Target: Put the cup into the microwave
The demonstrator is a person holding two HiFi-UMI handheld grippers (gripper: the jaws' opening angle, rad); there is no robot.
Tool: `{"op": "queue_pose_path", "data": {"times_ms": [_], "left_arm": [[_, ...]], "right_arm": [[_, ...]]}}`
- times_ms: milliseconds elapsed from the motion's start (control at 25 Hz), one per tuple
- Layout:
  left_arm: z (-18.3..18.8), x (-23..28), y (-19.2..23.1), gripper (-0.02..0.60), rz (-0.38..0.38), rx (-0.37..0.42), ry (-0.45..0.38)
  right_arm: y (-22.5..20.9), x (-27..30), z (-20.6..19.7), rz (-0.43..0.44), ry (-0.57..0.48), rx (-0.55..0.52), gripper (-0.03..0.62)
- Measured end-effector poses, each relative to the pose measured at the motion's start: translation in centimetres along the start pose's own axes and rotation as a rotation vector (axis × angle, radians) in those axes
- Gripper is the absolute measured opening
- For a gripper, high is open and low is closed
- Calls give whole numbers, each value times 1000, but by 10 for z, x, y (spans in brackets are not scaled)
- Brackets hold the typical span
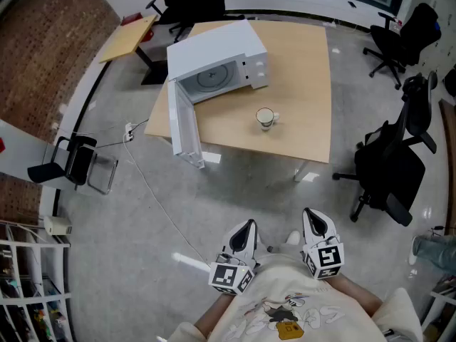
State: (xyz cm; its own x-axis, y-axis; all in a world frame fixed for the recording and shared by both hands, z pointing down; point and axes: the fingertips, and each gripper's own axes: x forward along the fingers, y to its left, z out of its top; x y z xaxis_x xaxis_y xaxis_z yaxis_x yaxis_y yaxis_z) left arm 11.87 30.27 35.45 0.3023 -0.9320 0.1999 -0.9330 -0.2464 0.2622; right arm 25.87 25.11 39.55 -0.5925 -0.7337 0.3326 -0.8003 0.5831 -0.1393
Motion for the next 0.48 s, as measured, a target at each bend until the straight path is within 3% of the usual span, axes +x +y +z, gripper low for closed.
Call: {"op": "queue_pose_path", "data": {"times_ms": [480], "left_arm": [[-5, 1, -23, 3, -30, -1, 30]], "right_arm": [[-10, -23, -6, -2, -4, 52, 6]]}}
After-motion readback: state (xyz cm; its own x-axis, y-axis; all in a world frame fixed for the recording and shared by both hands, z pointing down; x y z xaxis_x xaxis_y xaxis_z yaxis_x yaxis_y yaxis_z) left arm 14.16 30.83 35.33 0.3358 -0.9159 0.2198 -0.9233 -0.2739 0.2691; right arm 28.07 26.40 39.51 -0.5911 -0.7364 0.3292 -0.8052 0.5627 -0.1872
